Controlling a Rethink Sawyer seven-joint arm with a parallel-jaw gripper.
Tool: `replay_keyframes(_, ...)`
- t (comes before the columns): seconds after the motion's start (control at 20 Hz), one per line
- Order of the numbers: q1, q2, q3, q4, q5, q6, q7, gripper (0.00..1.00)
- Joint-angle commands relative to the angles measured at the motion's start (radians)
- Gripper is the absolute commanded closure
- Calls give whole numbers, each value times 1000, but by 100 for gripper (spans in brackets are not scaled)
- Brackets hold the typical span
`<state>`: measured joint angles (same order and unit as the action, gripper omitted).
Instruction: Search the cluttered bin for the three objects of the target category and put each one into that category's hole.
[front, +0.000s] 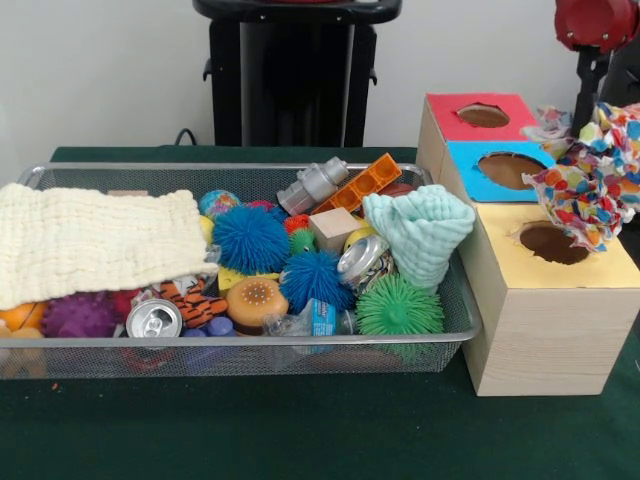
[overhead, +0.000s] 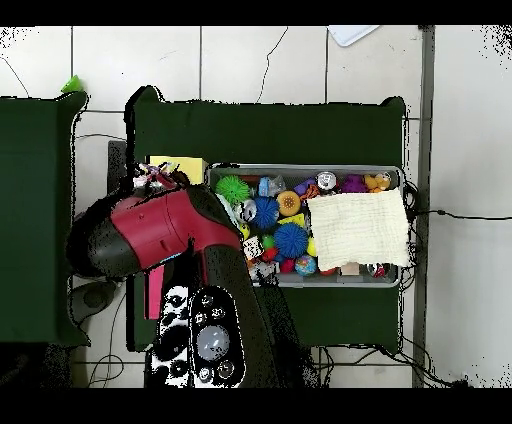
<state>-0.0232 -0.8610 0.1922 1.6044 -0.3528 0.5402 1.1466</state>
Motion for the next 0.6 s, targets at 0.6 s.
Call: replay_keyframes(0.6, 19, 94, -55, 95, 38, -38, 244, 100)
